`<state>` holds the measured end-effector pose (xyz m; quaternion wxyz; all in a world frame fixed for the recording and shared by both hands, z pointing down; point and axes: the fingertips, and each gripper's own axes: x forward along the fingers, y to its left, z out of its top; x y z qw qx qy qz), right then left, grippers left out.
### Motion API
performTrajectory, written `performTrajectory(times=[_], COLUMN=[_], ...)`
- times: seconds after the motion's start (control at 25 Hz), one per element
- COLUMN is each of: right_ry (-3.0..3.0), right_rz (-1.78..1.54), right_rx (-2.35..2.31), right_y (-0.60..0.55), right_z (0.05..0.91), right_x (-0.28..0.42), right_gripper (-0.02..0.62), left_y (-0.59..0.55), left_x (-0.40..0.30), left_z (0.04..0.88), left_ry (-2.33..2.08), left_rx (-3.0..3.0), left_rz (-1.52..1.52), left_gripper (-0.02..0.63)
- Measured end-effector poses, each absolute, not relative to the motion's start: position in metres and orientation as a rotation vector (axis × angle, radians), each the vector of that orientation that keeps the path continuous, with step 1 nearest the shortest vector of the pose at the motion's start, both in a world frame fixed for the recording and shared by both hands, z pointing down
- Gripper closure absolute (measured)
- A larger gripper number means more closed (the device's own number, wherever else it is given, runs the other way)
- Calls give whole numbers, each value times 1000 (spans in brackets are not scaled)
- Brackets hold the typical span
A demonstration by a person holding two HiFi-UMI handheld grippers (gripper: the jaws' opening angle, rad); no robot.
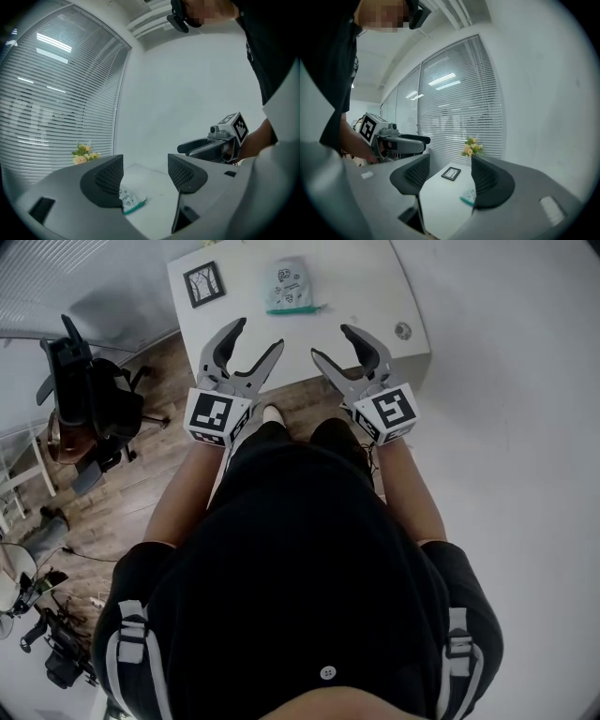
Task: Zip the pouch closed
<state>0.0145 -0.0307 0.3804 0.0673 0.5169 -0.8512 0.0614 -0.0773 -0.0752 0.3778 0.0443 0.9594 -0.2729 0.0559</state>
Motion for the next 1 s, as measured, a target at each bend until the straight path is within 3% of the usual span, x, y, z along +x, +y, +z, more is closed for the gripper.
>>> performTrajectory(times=[1.0], right_ry=[-2604], right_rz=[276], right_rx=[987], right_y=[-169], right_z=[479], right_x=[106], right_gripper=[308], left_y=[-174], left_x=[1], left_z=[428], left_ry=[-1193], left_rx=[2671], left_rz=[313], left_gripper=[324])
